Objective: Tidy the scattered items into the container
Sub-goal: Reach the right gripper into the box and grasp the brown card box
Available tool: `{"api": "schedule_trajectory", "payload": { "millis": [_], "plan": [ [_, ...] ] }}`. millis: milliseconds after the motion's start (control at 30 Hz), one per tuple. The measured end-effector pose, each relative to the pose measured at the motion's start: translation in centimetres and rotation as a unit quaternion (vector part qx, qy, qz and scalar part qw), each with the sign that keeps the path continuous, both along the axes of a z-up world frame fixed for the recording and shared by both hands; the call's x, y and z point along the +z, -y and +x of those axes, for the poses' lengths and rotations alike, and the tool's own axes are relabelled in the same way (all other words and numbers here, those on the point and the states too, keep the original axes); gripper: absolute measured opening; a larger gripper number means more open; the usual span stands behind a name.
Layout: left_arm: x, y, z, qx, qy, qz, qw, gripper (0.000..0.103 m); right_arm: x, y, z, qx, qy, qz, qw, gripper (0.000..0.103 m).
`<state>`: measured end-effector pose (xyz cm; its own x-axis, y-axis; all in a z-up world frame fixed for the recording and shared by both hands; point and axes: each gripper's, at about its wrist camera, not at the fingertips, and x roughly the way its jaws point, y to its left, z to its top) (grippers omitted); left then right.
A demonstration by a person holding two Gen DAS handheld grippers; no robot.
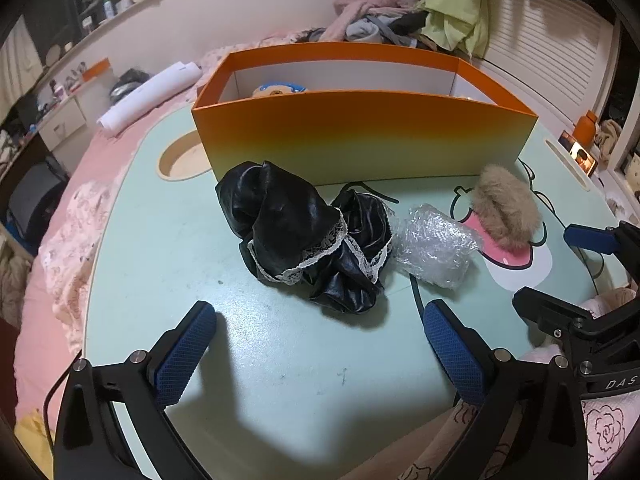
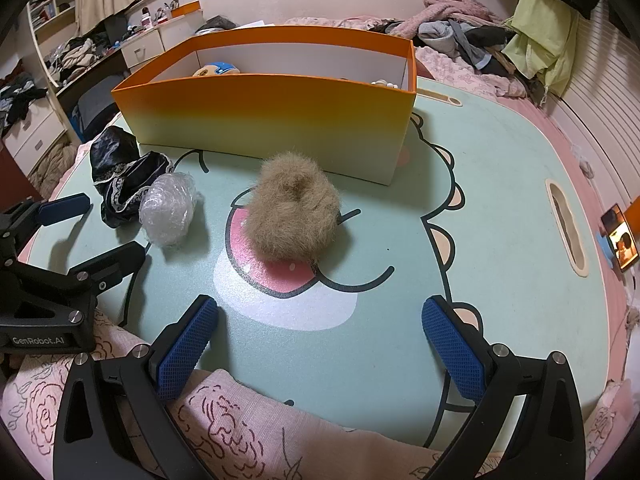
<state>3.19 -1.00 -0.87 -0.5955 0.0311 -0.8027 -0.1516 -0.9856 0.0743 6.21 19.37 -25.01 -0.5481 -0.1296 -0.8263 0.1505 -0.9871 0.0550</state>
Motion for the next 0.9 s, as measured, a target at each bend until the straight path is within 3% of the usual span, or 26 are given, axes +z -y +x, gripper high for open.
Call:
{"api": "schedule_trajectory", "payload": {
  "millis": [567, 633, 700, 767, 867, 900],
  "plan": [
    [0.0, 0.0, 0.1, 0.0, -0.001, 0.0, 1.0, 0.103, 0.3, -0.3, 0.1, -0.002, 0.001, -0.007, 1.0, 0.099],
    [-0.1, -0.1, 0.3, 0.0, -0.001, 0.0, 1.0, 0.103, 1.1, -0.7, 0.0, 0.007, 0.01, -0.036, 0.999, 0.097],
    [-0.1, 0.0, 0.3, 0.0, -0.001, 0.0, 1.0, 0.103, 2.7, -1.3, -0.4, 0.024, 0.03, -0.11, 0.993, 0.095],
    [-0.1, 0.1, 0.3, 0.0, -0.001, 0.001, 1.0, 0.103, 4.7, -1.6, -1.5, 0.035, 0.031, -0.147, 0.988, 0.091],
    [-0.1, 0.1, 0.4, 0.0, -0.001, 0.001, 1.0, 0.103, 9.0, -0.7, -4.6, 0.047, 0.007, -0.118, 0.992, 0.088],
    [0.0, 0.1, 0.4, 0.0, -0.001, 0.001, 1.0, 0.103, 10.1, -0.1, -5.9, 0.051, 0.003, -0.101, 0.994, 0.083]
  ]
}}
